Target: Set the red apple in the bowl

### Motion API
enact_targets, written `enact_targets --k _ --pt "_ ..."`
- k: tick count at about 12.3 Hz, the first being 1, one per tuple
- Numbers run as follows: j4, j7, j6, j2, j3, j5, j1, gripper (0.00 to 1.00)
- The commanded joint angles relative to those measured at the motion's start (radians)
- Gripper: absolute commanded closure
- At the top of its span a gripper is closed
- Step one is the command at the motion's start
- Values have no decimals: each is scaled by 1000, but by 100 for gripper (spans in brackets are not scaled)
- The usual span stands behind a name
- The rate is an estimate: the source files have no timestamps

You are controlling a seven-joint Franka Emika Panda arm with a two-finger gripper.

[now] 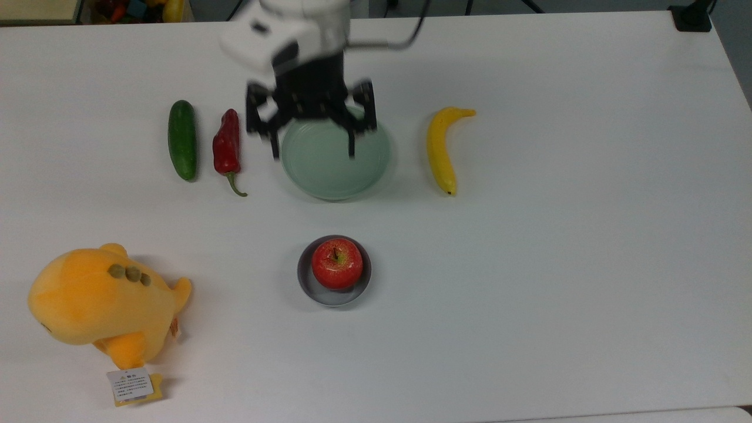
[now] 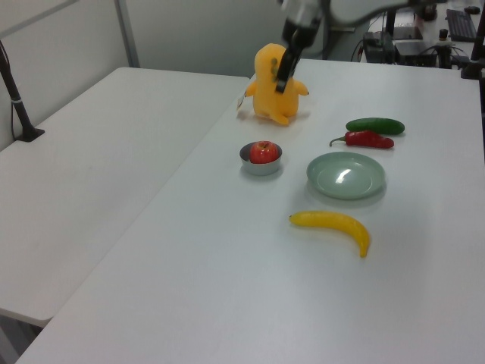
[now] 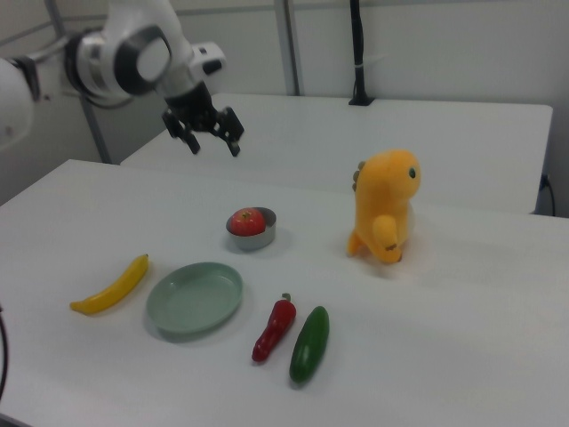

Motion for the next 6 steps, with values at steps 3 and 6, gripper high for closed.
enact_targets --k 3,6 --pt "-120 66 -292 -290 -9 72 -39 0" --pt "-140 134 -395 -362 -9 73 -42 0"
